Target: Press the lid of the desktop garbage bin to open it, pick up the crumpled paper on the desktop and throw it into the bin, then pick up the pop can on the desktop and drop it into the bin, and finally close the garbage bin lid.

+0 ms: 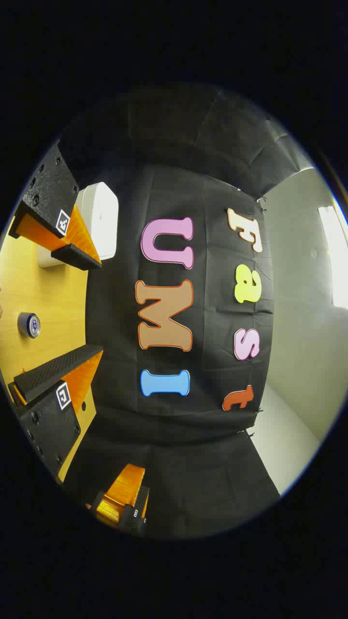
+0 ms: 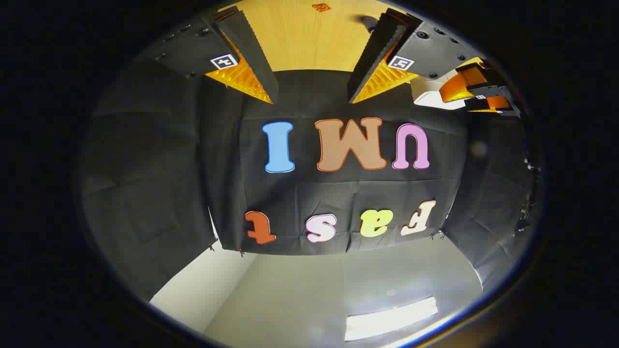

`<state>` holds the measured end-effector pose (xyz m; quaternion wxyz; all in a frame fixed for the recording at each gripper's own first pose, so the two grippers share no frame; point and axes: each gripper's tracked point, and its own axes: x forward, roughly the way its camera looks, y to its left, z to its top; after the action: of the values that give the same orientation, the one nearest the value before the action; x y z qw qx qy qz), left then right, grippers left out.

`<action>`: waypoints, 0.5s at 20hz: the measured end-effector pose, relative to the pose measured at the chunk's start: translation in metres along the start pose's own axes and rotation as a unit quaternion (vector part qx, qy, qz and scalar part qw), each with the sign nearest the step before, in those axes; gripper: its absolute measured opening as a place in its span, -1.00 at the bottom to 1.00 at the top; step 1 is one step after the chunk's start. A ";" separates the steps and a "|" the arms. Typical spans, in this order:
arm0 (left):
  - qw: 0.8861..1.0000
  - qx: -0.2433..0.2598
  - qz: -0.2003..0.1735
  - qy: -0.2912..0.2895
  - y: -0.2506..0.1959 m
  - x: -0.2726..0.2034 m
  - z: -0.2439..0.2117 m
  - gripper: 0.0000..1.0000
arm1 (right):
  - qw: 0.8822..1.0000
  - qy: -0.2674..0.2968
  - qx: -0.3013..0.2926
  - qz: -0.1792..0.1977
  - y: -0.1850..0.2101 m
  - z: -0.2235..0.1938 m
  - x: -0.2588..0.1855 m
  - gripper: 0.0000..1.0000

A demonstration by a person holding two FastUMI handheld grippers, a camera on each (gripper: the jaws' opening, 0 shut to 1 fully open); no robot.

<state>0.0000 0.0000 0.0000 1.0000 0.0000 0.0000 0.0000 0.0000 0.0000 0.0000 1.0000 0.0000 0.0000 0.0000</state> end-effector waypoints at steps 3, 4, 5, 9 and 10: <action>1.000 0.001 0.001 -0.001 -0.001 0.001 0.000 0.86 | 1.000 0.001 -0.002 0.002 -0.001 0.000 0.003 0.92; 1.000 0.001 0.000 0.000 -0.003 0.001 0.000 0.87 | 1.000 0.001 -0.003 0.003 -0.001 -0.002 0.002 0.92; 1.000 -0.001 -0.002 0.001 -0.005 0.000 -0.001 0.87 | 1.000 0.001 -0.003 0.002 -0.003 -0.002 0.002 0.92; 1.000 -0.002 -0.002 0.000 -0.006 0.000 0.000 0.87 | 1.000 0.002 0.001 0.000 -0.009 -0.006 -0.002 0.92; 1.000 -0.002 -0.001 0.002 -0.007 0.001 -0.001 0.86 | 1.000 0.003 0.005 0.000 -0.010 -0.007 -0.002 0.92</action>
<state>0.0011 -0.0068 -0.0008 1.0000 -0.0017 0.0021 -0.0015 -0.0024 -0.0104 -0.0066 1.0000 0.0049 0.0030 -0.0003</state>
